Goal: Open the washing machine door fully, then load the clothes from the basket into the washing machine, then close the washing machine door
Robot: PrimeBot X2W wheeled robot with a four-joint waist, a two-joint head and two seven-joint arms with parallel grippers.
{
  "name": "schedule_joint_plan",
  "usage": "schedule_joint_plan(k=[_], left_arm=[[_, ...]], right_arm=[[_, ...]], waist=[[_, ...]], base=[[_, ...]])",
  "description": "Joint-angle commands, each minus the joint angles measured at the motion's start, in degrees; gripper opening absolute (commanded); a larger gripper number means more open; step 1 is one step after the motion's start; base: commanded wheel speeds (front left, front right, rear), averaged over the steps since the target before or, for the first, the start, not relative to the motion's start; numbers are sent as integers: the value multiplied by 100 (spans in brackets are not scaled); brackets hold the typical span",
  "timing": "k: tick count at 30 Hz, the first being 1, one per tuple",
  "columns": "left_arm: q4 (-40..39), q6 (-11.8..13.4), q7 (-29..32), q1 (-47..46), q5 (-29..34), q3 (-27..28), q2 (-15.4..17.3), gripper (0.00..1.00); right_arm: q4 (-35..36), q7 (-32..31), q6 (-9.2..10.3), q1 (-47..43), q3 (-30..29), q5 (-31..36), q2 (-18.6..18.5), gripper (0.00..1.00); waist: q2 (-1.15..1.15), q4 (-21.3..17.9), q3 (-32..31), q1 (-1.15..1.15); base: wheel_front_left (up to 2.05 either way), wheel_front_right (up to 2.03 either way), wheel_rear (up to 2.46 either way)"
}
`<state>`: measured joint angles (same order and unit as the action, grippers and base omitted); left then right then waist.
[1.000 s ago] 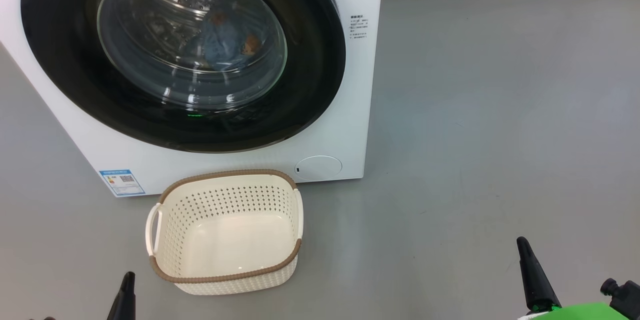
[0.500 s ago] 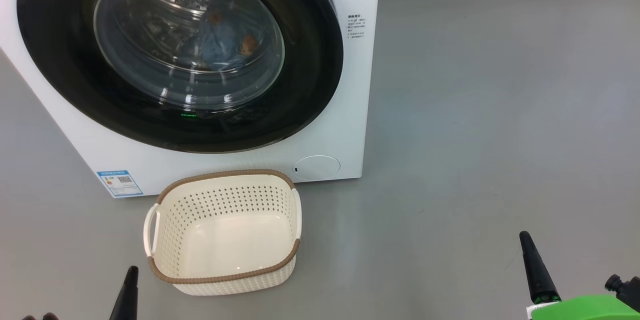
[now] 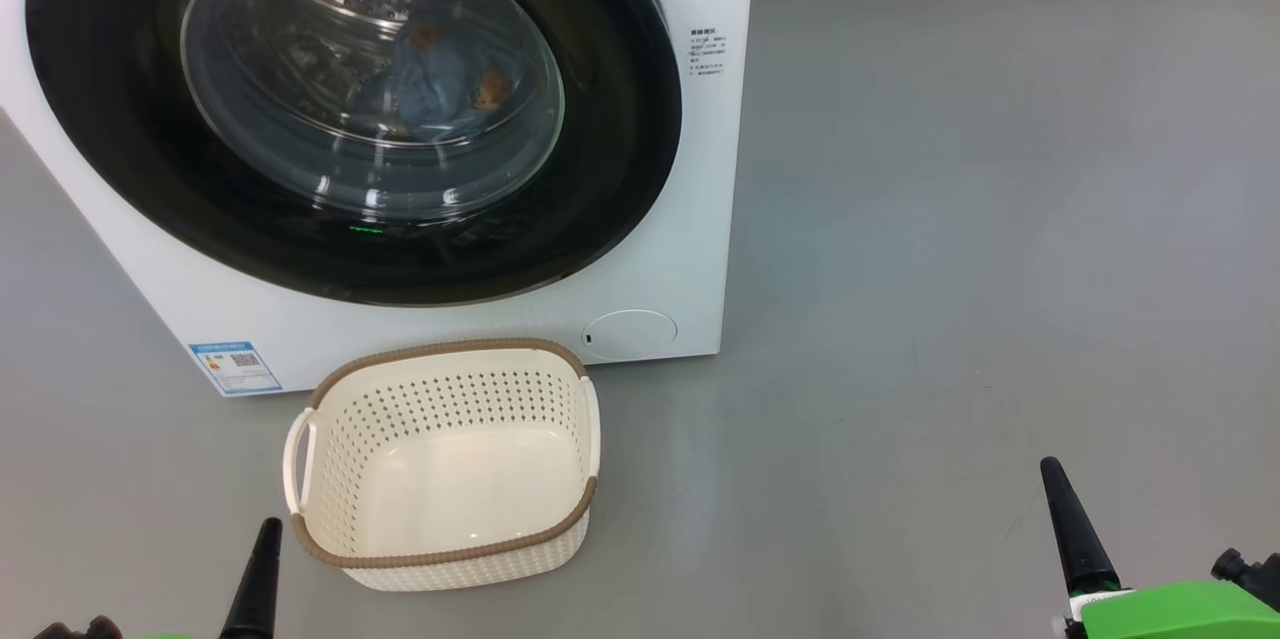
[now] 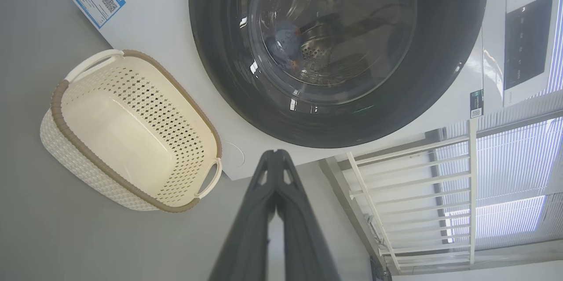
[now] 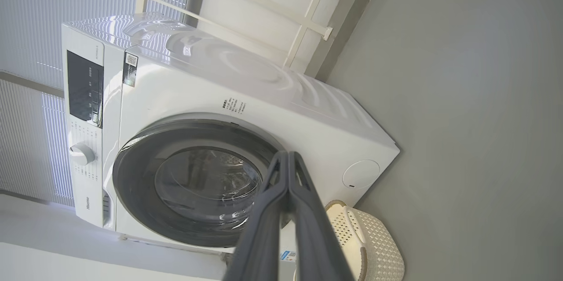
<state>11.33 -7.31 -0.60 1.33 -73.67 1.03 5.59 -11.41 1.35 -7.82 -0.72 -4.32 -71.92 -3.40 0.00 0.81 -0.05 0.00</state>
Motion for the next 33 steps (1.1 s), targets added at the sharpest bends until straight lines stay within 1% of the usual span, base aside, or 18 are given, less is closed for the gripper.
schedule_joint_plan(k=[1, 33], left_arm=[[-87, -13, 35, -278, -115, 181, 46, 0], [252, -17, 586, -721, -1872, 417, -172, 0]], right_arm=[[110, -45, 24, 284, 80, -132, -69, 0], [-235, -611, 32, 657, -33, -2088, -79, 0]], waist=[[0, -2, 1, 0], [0, -78, 22, 0]], base=[[0, 0, 0], [0, 0, 0]])
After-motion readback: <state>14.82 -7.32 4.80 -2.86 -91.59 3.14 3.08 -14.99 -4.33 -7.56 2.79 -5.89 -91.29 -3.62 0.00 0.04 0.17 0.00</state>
